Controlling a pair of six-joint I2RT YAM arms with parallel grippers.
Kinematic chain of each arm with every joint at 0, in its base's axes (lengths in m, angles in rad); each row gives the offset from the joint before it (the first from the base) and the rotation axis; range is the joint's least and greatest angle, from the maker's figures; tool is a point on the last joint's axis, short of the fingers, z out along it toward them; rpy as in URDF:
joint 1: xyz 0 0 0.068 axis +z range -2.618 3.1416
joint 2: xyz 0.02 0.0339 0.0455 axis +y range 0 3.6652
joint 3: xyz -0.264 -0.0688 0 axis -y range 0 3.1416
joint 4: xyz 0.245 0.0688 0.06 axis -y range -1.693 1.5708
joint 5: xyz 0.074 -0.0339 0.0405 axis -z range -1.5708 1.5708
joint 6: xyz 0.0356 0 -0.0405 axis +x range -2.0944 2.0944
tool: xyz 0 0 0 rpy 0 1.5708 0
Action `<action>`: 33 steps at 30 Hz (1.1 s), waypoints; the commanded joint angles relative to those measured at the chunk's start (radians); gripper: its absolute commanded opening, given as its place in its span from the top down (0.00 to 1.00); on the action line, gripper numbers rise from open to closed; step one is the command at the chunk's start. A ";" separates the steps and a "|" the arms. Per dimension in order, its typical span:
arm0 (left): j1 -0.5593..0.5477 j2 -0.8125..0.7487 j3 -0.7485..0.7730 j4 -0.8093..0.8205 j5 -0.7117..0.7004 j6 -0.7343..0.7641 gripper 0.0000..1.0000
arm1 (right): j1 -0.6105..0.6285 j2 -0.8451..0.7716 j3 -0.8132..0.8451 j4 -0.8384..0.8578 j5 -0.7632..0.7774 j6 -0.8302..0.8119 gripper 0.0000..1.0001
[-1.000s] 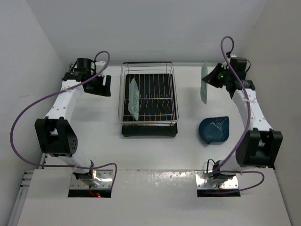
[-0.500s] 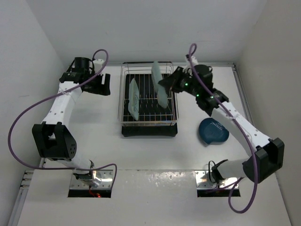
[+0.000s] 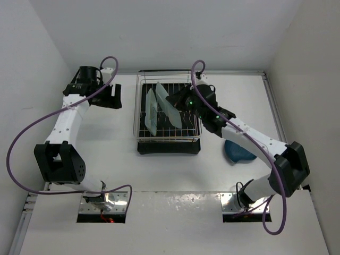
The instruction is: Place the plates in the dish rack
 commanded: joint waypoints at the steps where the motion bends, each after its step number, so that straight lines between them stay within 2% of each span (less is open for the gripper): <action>1: 0.017 -0.050 -0.009 0.017 0.027 -0.005 0.19 | 0.027 -0.020 0.041 0.174 0.136 0.057 1.00; 4: 0.017 -0.050 -0.009 0.017 0.027 -0.005 0.19 | 0.020 -0.007 0.041 0.133 0.171 0.066 1.00; 15: 0.017 -0.040 -0.009 0.017 0.045 -0.005 0.19 | 0.018 0.005 0.026 0.143 0.205 0.158 1.00; 23: 0.017 -0.040 -0.009 0.017 0.045 -0.005 0.19 | 0.083 0.005 -0.023 0.226 0.376 0.267 1.00; 33: 0.017 -0.059 -0.028 0.017 0.056 -0.005 0.19 | 0.129 0.051 0.013 0.260 0.465 0.287 1.00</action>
